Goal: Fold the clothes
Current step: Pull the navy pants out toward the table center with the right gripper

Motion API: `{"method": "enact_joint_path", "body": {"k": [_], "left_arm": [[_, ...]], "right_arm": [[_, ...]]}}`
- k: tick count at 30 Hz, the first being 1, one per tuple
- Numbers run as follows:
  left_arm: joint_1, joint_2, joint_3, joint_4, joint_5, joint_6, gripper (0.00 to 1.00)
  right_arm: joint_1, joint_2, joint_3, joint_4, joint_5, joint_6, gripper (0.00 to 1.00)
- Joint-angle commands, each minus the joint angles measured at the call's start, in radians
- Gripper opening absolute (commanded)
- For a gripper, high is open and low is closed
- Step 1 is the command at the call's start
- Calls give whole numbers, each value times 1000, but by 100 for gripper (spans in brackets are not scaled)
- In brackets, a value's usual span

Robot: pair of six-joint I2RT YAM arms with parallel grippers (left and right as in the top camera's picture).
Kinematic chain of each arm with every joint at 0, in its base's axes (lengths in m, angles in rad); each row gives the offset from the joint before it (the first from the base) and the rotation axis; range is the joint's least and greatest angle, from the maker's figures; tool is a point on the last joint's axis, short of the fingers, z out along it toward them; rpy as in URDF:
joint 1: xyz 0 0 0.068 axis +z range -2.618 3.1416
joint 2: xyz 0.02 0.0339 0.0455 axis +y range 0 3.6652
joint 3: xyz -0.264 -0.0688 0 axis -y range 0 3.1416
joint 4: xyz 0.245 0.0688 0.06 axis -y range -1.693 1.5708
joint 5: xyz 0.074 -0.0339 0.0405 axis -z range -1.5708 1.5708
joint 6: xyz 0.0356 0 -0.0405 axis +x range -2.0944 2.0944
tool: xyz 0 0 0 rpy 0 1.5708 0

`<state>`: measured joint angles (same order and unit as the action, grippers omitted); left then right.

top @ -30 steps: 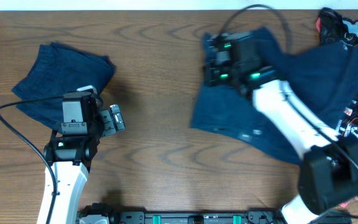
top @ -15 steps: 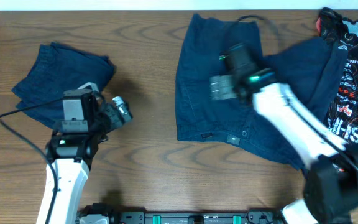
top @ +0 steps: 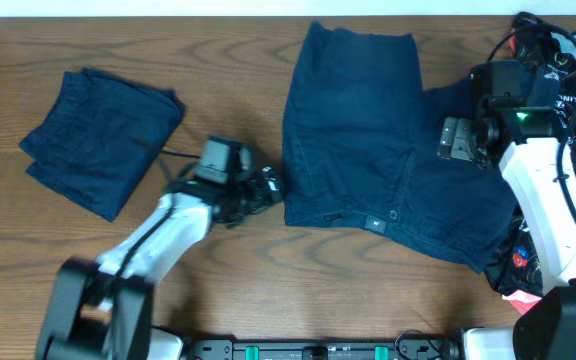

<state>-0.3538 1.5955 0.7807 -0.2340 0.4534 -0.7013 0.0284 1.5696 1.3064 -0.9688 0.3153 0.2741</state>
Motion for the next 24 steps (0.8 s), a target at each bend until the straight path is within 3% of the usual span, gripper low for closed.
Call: {"method": "enact_joint_path", "body": {"k": [1,2,4,6,8,9,12,16,20,24], "left_arm": [[-57,89,4,67,37,-97,99],[-74,113,4,96,37,-109,98],[-110,158,4,148,37,-133,85],[-135,179,4,171,37,-135,57],[-150,183,4,177,33,-128,14],[-149,180,4,176,34,-108,6],[-113,148,7,137,32,-18,6],[21,47,72,-78,-84,154,6],[213,-47,266,-325,-270,322,6],[380,-60,483,-415,-347,397,6]], "right_arm": [[-23,-6,5,-16,17,2,99],[-24,-6,5,-19,17,2,99],[-26,-6,5,-20,17,2,99],[-26,-6,5,-21,17,2,99],[-26,-6,5,-24,17,2,99],[-26,-6,5,-26,17,2,99],[-26,-6,5,-28,18,2,99],[-26,-6,5,-31,18,2,99],[-26,-6,5,-30,13,2,99],[-26,-6,5,-28,-33,2,99]]}}
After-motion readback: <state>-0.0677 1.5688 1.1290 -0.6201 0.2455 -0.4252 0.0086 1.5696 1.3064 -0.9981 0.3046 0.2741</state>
